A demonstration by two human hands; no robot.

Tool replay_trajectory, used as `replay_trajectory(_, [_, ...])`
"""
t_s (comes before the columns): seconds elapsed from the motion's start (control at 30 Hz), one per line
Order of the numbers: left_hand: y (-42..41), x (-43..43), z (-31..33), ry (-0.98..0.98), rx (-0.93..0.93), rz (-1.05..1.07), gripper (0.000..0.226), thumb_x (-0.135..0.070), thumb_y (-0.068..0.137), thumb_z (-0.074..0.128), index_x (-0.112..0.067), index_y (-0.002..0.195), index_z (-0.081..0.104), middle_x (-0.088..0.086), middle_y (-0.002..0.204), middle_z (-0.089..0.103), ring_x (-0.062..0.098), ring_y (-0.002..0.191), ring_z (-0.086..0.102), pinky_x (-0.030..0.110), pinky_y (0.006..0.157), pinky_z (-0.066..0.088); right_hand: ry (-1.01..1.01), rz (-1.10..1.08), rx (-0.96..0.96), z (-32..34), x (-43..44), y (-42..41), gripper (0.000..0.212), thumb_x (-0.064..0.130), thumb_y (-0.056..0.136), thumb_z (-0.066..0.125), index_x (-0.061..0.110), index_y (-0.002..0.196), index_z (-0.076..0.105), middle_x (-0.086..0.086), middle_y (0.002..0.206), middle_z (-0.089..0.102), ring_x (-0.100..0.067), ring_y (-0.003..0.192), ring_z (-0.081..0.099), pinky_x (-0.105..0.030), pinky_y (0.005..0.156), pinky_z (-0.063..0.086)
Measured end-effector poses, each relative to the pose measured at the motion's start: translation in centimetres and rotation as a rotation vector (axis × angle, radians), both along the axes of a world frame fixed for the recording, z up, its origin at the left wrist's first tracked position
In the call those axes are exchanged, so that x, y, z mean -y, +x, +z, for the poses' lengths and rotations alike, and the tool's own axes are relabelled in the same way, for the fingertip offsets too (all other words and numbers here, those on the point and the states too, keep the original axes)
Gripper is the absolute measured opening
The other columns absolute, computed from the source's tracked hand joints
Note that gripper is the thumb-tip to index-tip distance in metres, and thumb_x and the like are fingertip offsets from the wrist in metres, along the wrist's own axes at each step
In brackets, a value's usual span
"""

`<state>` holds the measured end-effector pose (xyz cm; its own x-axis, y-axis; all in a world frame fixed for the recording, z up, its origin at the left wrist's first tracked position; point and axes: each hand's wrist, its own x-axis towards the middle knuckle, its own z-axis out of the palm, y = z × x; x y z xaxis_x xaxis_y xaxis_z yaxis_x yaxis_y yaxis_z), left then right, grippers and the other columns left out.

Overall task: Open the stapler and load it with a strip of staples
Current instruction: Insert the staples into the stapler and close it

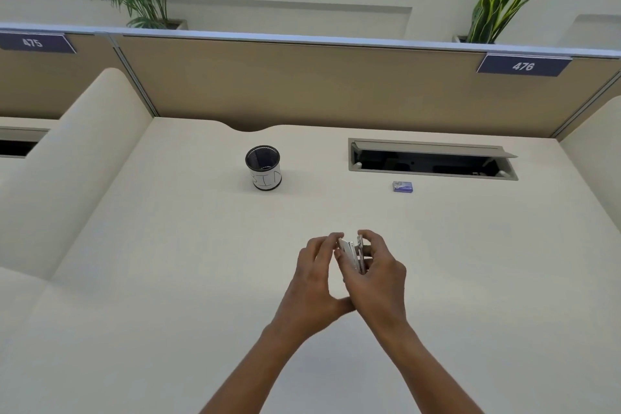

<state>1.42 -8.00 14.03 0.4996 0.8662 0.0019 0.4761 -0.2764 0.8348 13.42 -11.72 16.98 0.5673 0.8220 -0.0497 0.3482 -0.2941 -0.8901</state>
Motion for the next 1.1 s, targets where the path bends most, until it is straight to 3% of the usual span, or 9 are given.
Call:
replay_trajectory(0.1, [-0.2,-1.1,-1.3,-0.033,0.008,-0.024,0.103,-0.048,0.066,0.084,-0.035,0.154,0.032,-0.014,0.141,0.040,0.008,0.132,0.047,0.029,0.103,0.051,-0.010,0.048,0.025,-0.9,-0.6,0.6,0.048,0.028,0.086,0.077,0.022,0.129,0.058,0.009,0.092,0.070,-0.005,0.078,0.071,-0.014,0.069,0.054])
replay_trajectory(0.17, [-0.4,-2.0,-2.2,-0.047,-0.008,-0.037,0.104,-0.050,0.067,0.084,-0.037,0.155,0.031,-0.013,0.141,0.040,0.009,0.133,0.046,0.030,0.104,0.050,-0.038,0.105,0.009,-1.5,-1.1,1.0,0.051,0.026,0.085,0.078,0.023,0.132,0.056,0.008,0.097,0.071,-0.005,0.081,0.071,-0.010,0.067,0.053])
replay_trajectory(0.23, [-0.5,-3.0,-3.0,-0.058,-0.048,-0.050,0.105,-0.050,0.069,0.085,-0.040,0.156,0.028,-0.012,0.142,0.038,0.008,0.135,0.040,0.026,0.104,0.044,-0.075,0.161,-0.026,-2.5,-1.5,1.6,0.056,0.023,0.085,0.078,0.023,0.136,0.053,0.010,0.100,0.070,-0.008,0.086,0.071,-0.011,0.068,0.055])
replay_trajectory(0.33, [-0.5,-4.3,-4.6,-0.108,-0.133,-0.065,0.107,-0.047,0.072,0.087,-0.043,0.157,0.022,-0.010,0.146,0.034,0.010,0.135,0.030,0.022,0.102,0.032,-0.148,0.231,-0.042,-4.7,-2.3,2.4,0.066,0.024,0.083,0.079,0.023,0.142,0.050,0.007,0.105,0.070,-0.013,0.097,0.069,-0.023,0.080,0.056])
replay_trajectory(0.47, [-0.1,-5.8,-7.1,-0.165,-0.236,-0.046,0.109,-0.053,0.069,0.087,-0.044,0.156,0.023,-0.006,0.145,0.035,0.019,0.135,0.031,0.034,0.106,0.039,-0.241,0.300,-0.013,-7.4,-3.6,3.2,0.072,0.024,0.081,0.081,0.022,0.145,0.047,0.003,0.112,0.070,-0.012,0.102,0.062,-0.013,0.081,0.044])
replay_trajectory(0.6, [0.6,-6.9,-9.1,-0.171,-0.368,-0.038,0.110,-0.059,0.067,0.085,-0.041,0.157,0.024,-0.002,0.147,0.036,0.024,0.136,0.033,0.041,0.110,0.036,-0.342,0.283,0.023,-10.1,-5.1,3.7,0.075,0.034,0.078,0.081,0.027,0.145,0.047,0.005,0.119,0.067,-0.015,0.106,0.061,-0.038,0.097,0.049])
replay_trajectory(0.8, [1.8,-8.2,-10.6,-0.196,-0.510,-0.055,0.113,-0.061,0.065,0.084,-0.038,0.158,0.023,0.004,0.139,0.041,0.029,0.128,0.039,0.041,0.106,0.041,-0.424,0.294,0.054,-13.2,-6.4,4.4,0.078,0.043,0.073,0.077,0.027,0.144,0.049,0.008,0.109,0.060,-0.021,0.114,0.059,-0.051,0.102,0.045])
replay_trajectory(0.93, [2.4,-8.9,-10.9,-0.187,-0.578,-0.051,0.114,-0.064,0.064,0.083,-0.038,0.158,0.022,0.004,0.135,0.041,0.028,0.123,0.040,0.039,0.103,0.040,-0.433,0.299,0.080,-14.4,-7.3,4.8,0.085,0.052,0.065,0.068,0.027,0.144,0.049,0.010,0.102,0.058,-0.024,0.114,0.058,-0.051,0.102,0.044])
replay_trajectory(1.1, [2.8,-9.3,-10.8,-0.190,-0.627,-0.068,0.116,-0.066,0.064,0.081,-0.039,0.158,0.019,0.006,0.133,0.040,0.029,0.120,0.041,0.040,0.102,0.043,-0.461,0.301,0.113,-14.2,-7.7,4.9,0.074,0.040,0.077,0.078,0.028,0.143,0.049,0.010,0.098,0.056,-0.023,0.112,0.058,-0.040,0.093,0.041])
